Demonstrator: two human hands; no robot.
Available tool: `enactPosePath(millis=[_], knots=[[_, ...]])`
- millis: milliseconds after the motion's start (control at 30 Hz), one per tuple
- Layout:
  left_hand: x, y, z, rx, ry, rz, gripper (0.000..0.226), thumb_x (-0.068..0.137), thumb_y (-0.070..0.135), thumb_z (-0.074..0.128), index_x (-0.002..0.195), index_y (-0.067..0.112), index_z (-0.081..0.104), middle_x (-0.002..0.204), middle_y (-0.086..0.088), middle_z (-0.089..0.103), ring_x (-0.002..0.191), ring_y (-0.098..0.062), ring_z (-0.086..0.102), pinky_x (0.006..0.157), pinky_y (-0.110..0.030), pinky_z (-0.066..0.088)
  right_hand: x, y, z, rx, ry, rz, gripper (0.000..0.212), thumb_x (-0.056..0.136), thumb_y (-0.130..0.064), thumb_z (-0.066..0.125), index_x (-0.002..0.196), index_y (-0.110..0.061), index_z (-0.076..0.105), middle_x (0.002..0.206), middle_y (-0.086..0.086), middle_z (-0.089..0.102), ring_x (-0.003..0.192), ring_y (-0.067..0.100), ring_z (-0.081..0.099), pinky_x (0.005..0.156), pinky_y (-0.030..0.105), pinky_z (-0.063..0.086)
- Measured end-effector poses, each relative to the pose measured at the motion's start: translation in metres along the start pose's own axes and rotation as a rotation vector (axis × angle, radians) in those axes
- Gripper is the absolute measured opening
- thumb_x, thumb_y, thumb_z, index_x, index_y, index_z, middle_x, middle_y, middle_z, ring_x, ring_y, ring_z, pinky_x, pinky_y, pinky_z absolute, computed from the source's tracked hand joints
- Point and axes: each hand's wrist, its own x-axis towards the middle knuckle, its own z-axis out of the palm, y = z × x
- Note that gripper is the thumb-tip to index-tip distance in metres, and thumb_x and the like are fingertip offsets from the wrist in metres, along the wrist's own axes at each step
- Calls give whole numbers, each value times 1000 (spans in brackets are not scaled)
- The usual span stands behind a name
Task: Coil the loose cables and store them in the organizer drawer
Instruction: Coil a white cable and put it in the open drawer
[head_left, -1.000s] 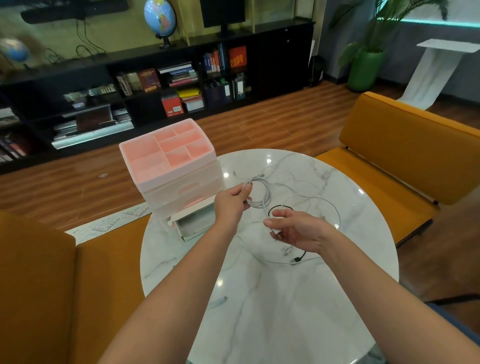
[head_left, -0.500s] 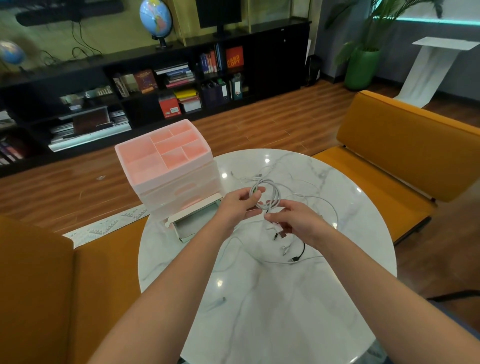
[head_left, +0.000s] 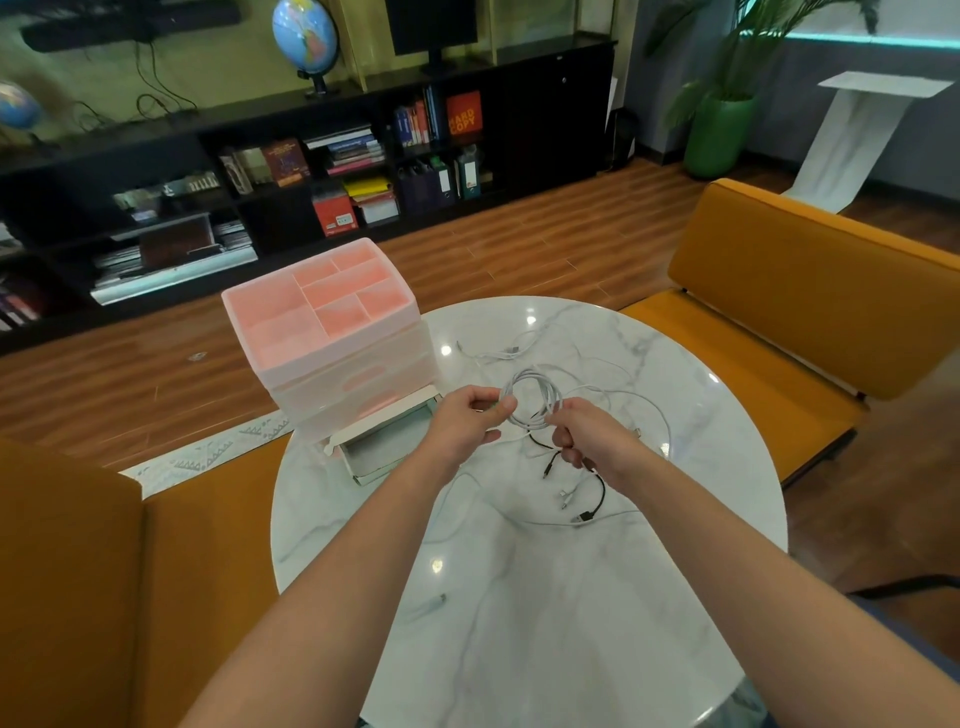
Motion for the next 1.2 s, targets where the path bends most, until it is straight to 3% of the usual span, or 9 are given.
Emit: enactPosePath(millis=[100,200,333,433,600,733,833,1000,1200], knots=[[-1,0,3,84,-16,59,21,94,26,63,112,18,71,82,1,53,76,-11,50,73,-20,49,2,5,6,45,168,-50,25,94,-38,59,96,-14,55,69,-2,49,53,9,40,48,19,32],[-1,-1,4,131,23,55,27,90,35,67,110,20,74,89,0,67,80,-13,55,79,-25,50,2,7,8,62,229,-117,22,94,-32,60,93,-11,57,68,0,57,53,9,46,42,13,35],[0,-5,1,183,133,38,36,82,47,72,109,22,75,88,6,73,84,-6,65,85,-30,51,3,5,5,42,191,-166,22,96,-29,57,97,-7,60,72,3,66,57,15,54,63,24,44],[-2,-5,-1,186,180,-2,38,80,48,74,106,21,75,84,9,71,83,-6,65,89,-34,53,3,9,4,37,132,-178,18,97,-26,56,94,-8,59,74,5,68,61,15,56,66,24,46],[-2,-9,0,148,231,-11,17,72,47,81,75,35,70,91,5,73,93,-15,67,91,-42,54,3,8,5,33,110,-180,16,98,-23,54,93,-9,59,71,4,68,63,15,60,72,26,47],[0,-4,-5,283,97,30,27,81,43,75,88,17,75,84,7,69,81,-9,61,84,-34,53,4,4,1,-39,139,-149,17,96,-25,57,92,-8,62,70,3,67,57,13,58,60,21,43],[-2,2,-10,411,-38,28,29,85,42,71,101,18,72,90,6,70,82,-6,62,75,-26,47,5,1,-3,-101,145,-118,18,94,-22,61,91,-5,65,66,2,66,53,12,57,58,20,47],[-8,13,-11,459,-197,13,39,92,55,55,117,25,58,97,9,73,83,-12,72,80,-33,56,5,-3,-1,-185,138,-96,17,92,-20,64,91,-3,68,64,5,69,48,15,60,60,24,50],[-15,21,-17,313,-251,28,30,99,36,52,123,18,58,100,-2,74,91,-28,71,82,-38,60,1,-4,3,-246,86,-153,17,94,-25,61,95,-8,66,66,0,63,51,9,54,54,19,42]])
